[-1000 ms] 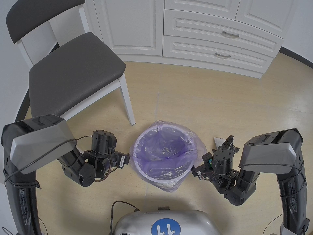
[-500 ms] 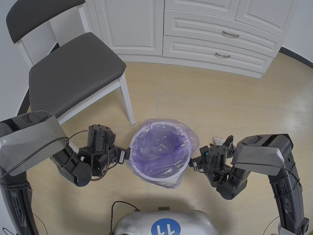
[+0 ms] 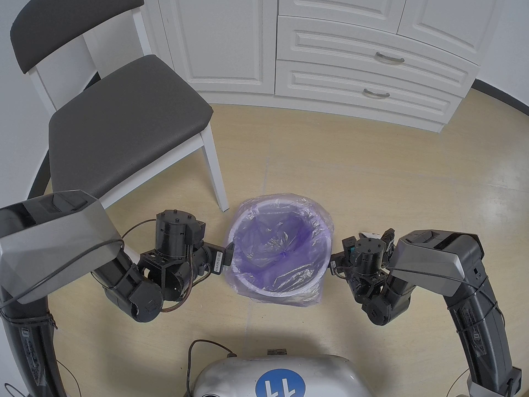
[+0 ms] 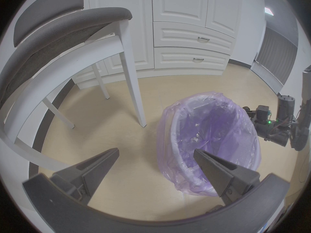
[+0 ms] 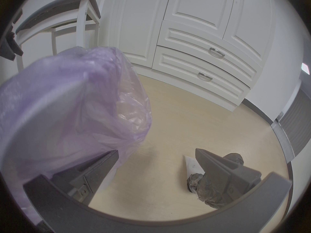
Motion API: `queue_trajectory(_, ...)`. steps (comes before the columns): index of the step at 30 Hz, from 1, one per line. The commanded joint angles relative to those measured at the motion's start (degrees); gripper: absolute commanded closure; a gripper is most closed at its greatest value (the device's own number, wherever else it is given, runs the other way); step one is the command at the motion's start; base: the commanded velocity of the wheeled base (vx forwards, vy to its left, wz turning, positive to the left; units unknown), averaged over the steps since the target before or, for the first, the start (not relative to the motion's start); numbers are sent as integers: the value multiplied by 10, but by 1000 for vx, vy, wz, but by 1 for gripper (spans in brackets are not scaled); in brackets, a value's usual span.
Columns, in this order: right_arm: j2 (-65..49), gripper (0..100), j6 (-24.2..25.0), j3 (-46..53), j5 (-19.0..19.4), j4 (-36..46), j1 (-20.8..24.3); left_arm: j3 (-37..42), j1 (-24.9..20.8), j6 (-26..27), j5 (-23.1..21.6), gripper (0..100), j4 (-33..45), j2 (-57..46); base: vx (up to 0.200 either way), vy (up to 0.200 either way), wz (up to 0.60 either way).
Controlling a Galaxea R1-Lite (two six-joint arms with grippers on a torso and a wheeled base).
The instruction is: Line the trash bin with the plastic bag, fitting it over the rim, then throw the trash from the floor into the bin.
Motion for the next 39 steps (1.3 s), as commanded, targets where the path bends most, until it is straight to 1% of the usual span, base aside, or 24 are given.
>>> queue_trajectory(1, 25, 0, 0, -23, -1, -2, -11, 3, -8, -1, 1, 0, -3, 5, 0, 0, 0)
queue_trajectory(7, -11, 0, -5, 17, 1, 5, -30, 7, -11, -1, 1, 0, -4, 4, 0, 0, 0)
queue_trajectory(8, -38, 0, -7, 47, 2, 17, -36, 7, -12, -1, 1, 0, -4, 3, 0, 0, 0)
queue_trajectory(12, -99, 0, -7, 101, 5, 39, -38, 13, -12, 0, 0, 0, -4, -1, 0, 0, 0)
queue_trajectory(16, -135, 0, -7, 122, 6, 39, -40, 17, -10, -1, 1, 0, -5, -14, 0, 0, 0)
queue_trajectory(18, -155, 0, -8, 127, 6, 53, -46, 22, -8, -1, -1, 0, -5, -28, 0, 0, 0)
queue_trajectory(19, -198, 0, -9, 120, 7, 109, -46, 28, -8, -1, -1, 0, -13, -48, 0, 0, 0)
queue_trajectory(20, -217, 0, -10, 115, 8, 141, -43, 34, -8, -1, -4, 0, -24, -59, 0, 0, 0)
queue_trajectory(23, -269, 0, -10, 80, 9, 247, -31, 69, -8, -1, -36, 0, -66, -96, 0, 0, 0)
queue_trajectory(24, -279, 0, -10, 70, 9, 267, -27, 75, -7, 0, -44, 0, -72, -104, 0, 0, 0)
queue_trajectory(26, -316, 0, -10, 26, 8, 360, -10, 95, -1, 0, -65, 0, -78, -140, 0, 0, 0)
queue_trajectory(28, -344, 0, -10, -8, 9, 438, 4, 101, 7, 0, -74, 0, -80, -161, 0, 0, 0)
queue_trajectory(29, -344, 0, -10, -8, 9, 438, 4, 101, 7, 0, -74, 0, -80, -161, 0, 0, 0)
queue_trajectory(30, -374, 0, -10, -51, 9, 536, 26, 106, 16, 0, -93, 0, -82, -177, 0, 0, 0)
queue_trajectory(31, -374, 0, -10, -51, 9, 536, 26, 106, 16, 0, -93, 0, -82, -177, 0, 0, 0)
queue_trajectory(32, -395, 0, -10, -91, 8, 625, 42, 114, 23, 0, -120, 0, -89, -192, 0, 0, 0)
queue_trajectory(34, -403, 0, -13, -120, 8, 683, 58, 122, 28, 0, -141, 0, -100, -202, 0, 0, 0)
queue_trajectory(35, -403, 0, -13, -125, 8, 692, 61, 123, 29, 0, -143, 0, -101, -204, 0, 0, 0)
queue_trajectory(36, -405, 0, -23, -158, 7, 743, 78, 130, 33, -2, -160, 0, -117, -209, 0, 0, 0)
queue_trajectory(37, -406, 0, -27, -167, 6, 758, 84, 131, 34, -1, -162, 0, -121, -210, 0, 0, 0)
queue_trajectory(39, -405, 0, -54, -195, 0, 807, 102, 132, 36, -2, -162, 0, -135, -211, 0, 0, 0)
